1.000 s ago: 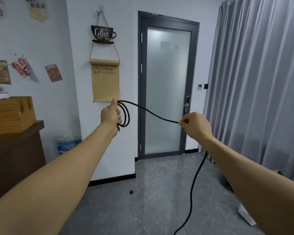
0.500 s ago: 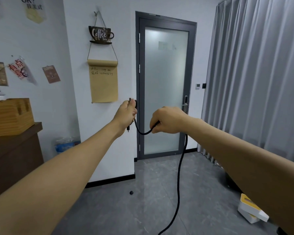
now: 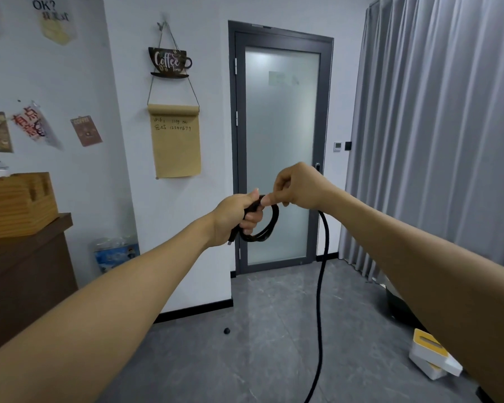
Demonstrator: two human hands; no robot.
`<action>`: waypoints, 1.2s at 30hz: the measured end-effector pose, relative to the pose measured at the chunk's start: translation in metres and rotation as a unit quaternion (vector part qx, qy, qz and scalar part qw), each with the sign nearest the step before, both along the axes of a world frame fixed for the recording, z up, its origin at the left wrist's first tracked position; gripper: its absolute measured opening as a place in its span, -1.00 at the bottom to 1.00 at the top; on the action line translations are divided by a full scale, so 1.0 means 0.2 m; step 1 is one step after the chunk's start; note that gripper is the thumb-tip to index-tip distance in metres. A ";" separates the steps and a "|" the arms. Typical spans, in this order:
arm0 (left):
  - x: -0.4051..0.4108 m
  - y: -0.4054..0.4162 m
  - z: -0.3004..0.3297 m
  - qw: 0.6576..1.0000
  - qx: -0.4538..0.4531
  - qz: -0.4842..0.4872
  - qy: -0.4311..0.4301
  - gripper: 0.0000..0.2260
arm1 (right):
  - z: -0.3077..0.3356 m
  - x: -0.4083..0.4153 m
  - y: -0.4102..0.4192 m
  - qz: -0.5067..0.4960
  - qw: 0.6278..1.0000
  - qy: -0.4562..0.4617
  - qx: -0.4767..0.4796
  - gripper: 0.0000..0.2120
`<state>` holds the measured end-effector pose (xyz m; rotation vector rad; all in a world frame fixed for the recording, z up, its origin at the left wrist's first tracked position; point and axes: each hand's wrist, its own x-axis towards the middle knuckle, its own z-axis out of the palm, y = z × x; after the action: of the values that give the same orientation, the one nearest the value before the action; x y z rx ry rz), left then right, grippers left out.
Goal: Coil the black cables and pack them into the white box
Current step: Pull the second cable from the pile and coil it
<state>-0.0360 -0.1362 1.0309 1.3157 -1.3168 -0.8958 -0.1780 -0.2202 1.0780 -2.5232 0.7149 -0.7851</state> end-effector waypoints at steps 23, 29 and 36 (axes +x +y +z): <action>0.26 0.09 0.02 0.903 -0.134 0.292 0.286 -0.65 | -0.33 -0.23 -0.27 -0.122 0.980 -0.150 0.048 -0.92; 0.23 0.08 0.06 0.900 -0.153 0.329 0.241 -0.64 | -0.25 -0.11 -0.15 -0.150 0.955 0.082 -0.243 -0.78; 0.19 0.06 0.06 0.919 -0.163 0.276 0.228 -0.66 | -0.17 -0.01 0.02 -0.033 0.909 0.211 -0.358 -0.78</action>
<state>0.0012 -0.1251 1.0438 1.0459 -0.6386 -0.5099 -0.1804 -0.2169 1.0443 -3.4236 0.7398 -0.5915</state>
